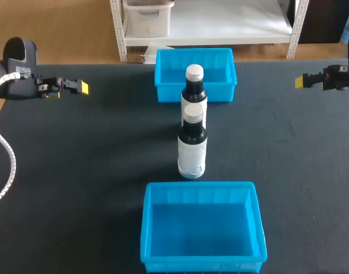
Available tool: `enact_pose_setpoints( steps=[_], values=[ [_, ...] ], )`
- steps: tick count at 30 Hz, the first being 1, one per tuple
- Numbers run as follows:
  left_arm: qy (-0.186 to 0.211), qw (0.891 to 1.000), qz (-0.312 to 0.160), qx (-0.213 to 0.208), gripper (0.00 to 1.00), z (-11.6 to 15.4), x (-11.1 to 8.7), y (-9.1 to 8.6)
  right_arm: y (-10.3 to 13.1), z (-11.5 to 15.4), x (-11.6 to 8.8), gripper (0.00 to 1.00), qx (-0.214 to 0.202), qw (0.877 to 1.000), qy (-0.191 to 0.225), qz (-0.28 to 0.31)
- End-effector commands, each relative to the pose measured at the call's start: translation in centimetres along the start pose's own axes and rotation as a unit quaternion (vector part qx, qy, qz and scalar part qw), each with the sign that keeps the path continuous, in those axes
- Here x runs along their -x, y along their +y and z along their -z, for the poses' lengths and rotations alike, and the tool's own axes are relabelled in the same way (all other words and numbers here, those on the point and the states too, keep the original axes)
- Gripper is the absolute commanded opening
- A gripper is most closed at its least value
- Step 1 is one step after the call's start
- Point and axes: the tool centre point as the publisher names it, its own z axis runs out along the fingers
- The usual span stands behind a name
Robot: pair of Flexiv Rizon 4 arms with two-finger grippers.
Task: Pick up the bottle, and place it in the far bin if it is heavy, or in the near bin if it is light.
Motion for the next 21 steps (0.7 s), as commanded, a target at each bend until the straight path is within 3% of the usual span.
enact_pose_setpoints(
  steps=[1,14,15,19,21],
  values=[
    [0.000,1.000,0.000,0.000,1.00,0.0,0.0,0.0,0.1,0.2,0.0,1.00,-0.002,1.000,0.000,0.000],
    [0.000,1.000,0.000,0.000,1.00,0.0,0.0,0.0,0.1,0.2,0.0,1.00,-0.002,1.000,0.000,0.000],
    [0.000,1.000,0.000,0.000,1.00,0.0,0.0,0.0,0.0,0.3,0.0,1.00,0.002,1.000,-0.001,0.029],
    [0.000,1.000,0.000,0.000,1.00,0.0,0.0,0.0,-0.1,0.7,0.8,1.00,0.077,0.987,0.025,0.139],
    [0.000,1.000,0.000,0.000,1.00,0.0,0.0,0.0,0.2,1.5,1.0,1.00,0.169,0.958,0.067,0.221]
  ],
)
